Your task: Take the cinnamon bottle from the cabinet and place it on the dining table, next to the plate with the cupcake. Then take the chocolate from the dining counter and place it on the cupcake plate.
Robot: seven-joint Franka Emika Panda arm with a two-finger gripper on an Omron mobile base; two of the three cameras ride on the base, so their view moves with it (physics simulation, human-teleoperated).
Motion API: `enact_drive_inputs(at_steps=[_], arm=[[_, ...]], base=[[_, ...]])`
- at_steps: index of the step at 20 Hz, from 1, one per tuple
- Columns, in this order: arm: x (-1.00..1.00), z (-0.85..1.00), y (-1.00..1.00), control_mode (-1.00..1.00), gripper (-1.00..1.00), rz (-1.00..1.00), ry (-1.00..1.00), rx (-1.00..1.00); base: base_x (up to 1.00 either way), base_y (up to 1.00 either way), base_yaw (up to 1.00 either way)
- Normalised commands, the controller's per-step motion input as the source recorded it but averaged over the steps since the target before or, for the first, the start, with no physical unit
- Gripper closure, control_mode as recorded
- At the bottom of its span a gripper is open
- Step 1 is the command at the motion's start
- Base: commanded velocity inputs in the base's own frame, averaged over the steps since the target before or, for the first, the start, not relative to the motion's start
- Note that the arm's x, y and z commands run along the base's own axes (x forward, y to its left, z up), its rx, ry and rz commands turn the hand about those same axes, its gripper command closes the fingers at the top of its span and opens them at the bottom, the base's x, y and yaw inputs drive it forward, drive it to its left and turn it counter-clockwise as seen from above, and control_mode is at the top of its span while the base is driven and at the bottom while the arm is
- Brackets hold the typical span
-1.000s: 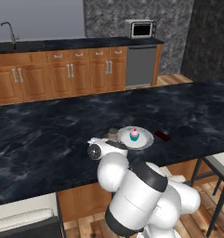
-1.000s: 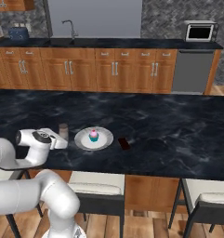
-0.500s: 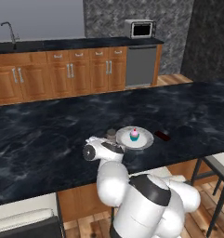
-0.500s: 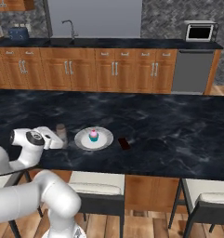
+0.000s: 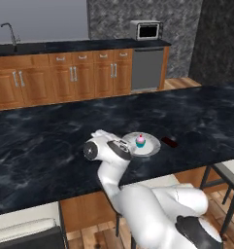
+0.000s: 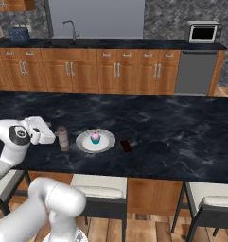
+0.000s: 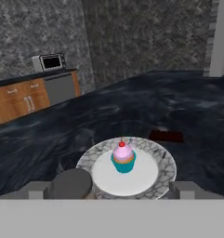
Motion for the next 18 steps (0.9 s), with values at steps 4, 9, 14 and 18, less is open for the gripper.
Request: enact_drive_inputs(at_steps=[4,9,14,18], arm=[[-0.63,1.00,-0.04,-1.00,-1.00,-0.12,0.05,0.15],[-0.29,0.89,-0.35,-1.00,-1.00,-0.06,0.16,0.24],[0.00,0.28,-0.74,-1.00,-1.00,0.00,0.16,0.22],[-0.01,-0.01,-0.29,-1.00,-1.00,0.00,0.02,0.07]], base=[[0.00,0.00,0.00],[0.00,0.00,0.00],[0.00,0.00,0.00],[0.00,0.00,0.00]])
